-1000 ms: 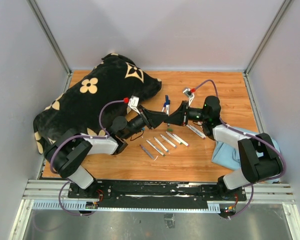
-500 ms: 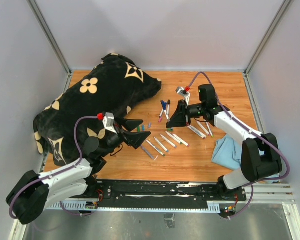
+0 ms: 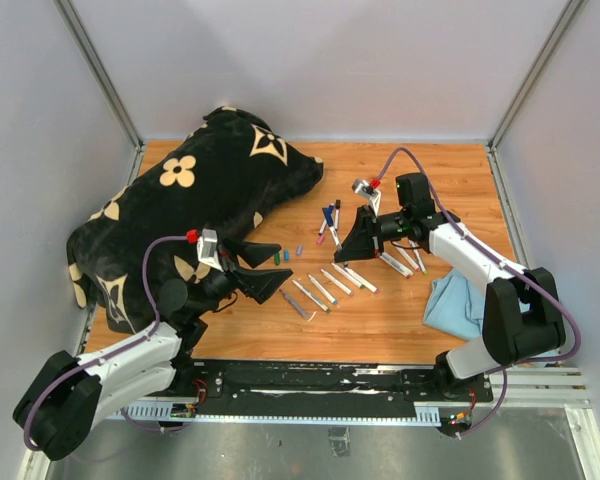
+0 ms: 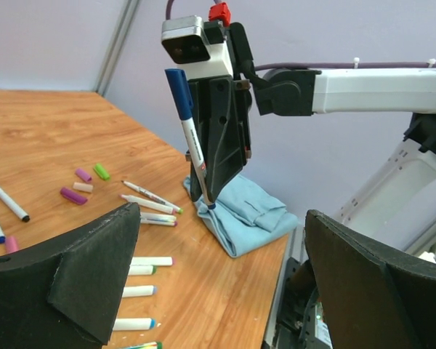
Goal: Open the pen caps
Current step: Pick up the pen from the center of the board.
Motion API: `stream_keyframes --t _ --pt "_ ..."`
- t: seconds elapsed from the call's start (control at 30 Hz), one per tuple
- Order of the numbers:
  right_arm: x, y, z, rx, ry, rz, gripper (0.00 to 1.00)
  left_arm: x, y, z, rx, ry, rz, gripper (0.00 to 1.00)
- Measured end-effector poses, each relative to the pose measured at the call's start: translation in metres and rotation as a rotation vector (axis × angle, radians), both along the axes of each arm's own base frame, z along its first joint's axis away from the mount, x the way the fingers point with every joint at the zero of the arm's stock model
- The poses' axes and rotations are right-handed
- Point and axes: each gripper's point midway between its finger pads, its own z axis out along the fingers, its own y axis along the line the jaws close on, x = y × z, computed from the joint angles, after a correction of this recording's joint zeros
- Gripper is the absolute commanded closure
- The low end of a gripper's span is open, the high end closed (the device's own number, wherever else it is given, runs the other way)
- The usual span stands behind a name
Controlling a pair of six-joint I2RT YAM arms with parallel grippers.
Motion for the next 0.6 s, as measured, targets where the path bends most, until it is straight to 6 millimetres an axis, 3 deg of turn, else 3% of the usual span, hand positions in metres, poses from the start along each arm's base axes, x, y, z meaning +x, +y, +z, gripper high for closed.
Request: stream_keyframes --t 0.6 --pt "-0.007 -0.001 0.004 0.028 0.008 0.034 0.96 -0.014 -0.004 0.007 -0.049 -0.029 -0.109 0.01"
